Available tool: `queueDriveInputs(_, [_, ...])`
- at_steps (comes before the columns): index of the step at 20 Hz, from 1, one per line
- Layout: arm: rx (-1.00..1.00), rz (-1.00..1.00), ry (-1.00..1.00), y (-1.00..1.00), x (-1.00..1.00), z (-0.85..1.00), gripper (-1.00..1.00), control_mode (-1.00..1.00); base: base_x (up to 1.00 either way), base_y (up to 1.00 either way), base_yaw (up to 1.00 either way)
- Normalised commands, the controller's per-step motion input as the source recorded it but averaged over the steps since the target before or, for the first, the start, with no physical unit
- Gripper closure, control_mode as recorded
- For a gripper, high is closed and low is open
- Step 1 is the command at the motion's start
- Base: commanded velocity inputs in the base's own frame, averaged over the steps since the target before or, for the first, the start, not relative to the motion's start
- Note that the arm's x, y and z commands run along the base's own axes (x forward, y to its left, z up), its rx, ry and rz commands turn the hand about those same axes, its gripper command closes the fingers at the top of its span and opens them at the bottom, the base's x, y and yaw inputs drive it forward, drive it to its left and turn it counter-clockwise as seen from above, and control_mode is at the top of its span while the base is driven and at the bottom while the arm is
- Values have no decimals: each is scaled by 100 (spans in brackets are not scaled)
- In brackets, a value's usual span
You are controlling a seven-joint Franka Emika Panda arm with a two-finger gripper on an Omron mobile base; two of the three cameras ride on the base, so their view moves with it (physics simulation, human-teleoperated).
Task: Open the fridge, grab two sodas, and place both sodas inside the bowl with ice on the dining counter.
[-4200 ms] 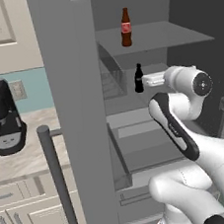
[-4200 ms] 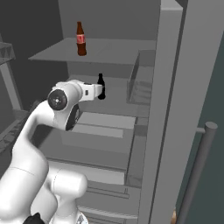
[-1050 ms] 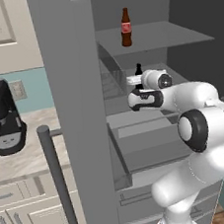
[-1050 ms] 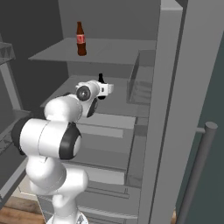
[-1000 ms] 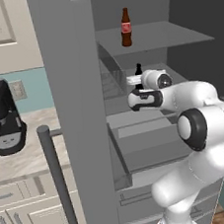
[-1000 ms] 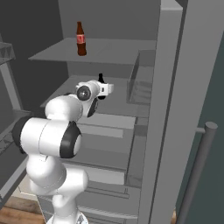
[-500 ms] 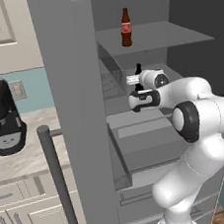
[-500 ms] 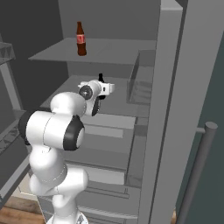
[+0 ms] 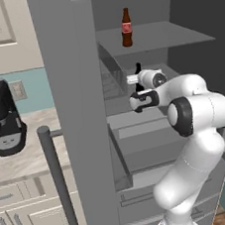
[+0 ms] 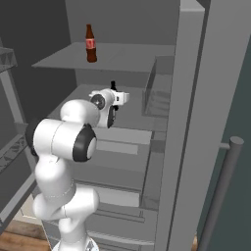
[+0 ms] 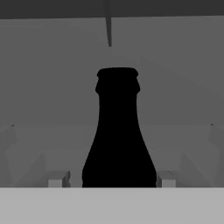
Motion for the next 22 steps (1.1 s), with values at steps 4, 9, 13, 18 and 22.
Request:
queueDriveInputs(4, [0, 0, 0, 0, 14, -2, 100, -100, 0, 0, 0])
queueDriveInputs(9, [0, 0, 0, 0, 0, 0, 100, -100, 0, 0, 0])
queueDriveInputs(13, [0, 0, 0, -2, 0, 0, 100, -100, 0, 0, 0])
queueDriveInputs(18, [3, 0, 0, -11, -1, 0, 100, -100, 0, 0, 0])
queueDriveInputs(22, [6, 0, -1, -22, -16, 0, 100, -100, 0, 0, 0])
